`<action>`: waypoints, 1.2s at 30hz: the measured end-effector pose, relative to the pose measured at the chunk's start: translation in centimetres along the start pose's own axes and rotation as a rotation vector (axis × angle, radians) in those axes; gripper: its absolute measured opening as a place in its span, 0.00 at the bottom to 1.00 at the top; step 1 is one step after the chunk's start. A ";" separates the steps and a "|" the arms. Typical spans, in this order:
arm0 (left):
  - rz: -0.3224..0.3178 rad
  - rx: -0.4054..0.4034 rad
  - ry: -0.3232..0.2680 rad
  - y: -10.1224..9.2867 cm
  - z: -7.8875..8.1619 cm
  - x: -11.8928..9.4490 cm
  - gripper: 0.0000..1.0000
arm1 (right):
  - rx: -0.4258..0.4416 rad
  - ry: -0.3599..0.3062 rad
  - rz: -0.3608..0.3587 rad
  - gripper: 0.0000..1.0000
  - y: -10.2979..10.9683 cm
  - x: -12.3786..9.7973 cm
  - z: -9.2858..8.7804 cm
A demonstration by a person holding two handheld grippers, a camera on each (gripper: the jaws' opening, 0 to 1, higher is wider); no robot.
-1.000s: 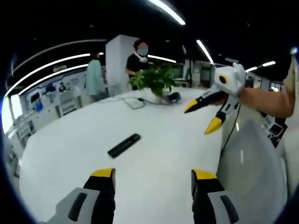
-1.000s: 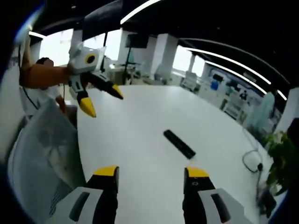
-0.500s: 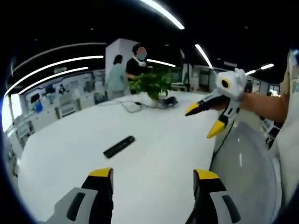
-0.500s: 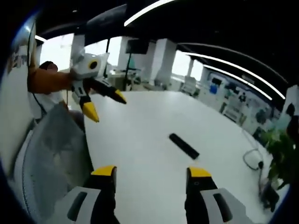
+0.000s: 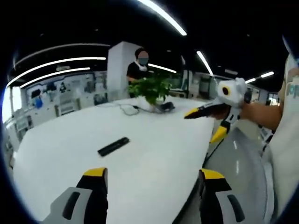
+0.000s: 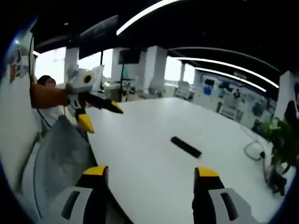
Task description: Press the specified remote control buttons in sequence, fully releasing each button before pressing the next.
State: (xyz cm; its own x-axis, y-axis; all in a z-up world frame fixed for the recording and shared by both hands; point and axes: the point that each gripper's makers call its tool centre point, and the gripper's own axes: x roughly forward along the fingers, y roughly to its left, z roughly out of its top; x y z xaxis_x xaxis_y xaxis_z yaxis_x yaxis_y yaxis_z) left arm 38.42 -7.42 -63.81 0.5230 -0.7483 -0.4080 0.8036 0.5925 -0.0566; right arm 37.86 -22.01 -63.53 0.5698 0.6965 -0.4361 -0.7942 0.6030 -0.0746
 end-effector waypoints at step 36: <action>-0.028 -0.141 -0.095 -2.9 0.3 0.7 1.00 | 0.138 -0.131 0.056 0.80 0.6 -0.4 0.7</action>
State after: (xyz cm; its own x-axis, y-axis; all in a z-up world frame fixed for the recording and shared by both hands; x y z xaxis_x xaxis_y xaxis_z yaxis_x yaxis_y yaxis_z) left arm 36.54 -9.69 -63.65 0.5312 -0.7857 -0.3170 0.7735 0.6024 -0.1970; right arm 37.29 -21.65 -62.82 0.5557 0.7695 -0.3146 -0.7939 0.6035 0.0739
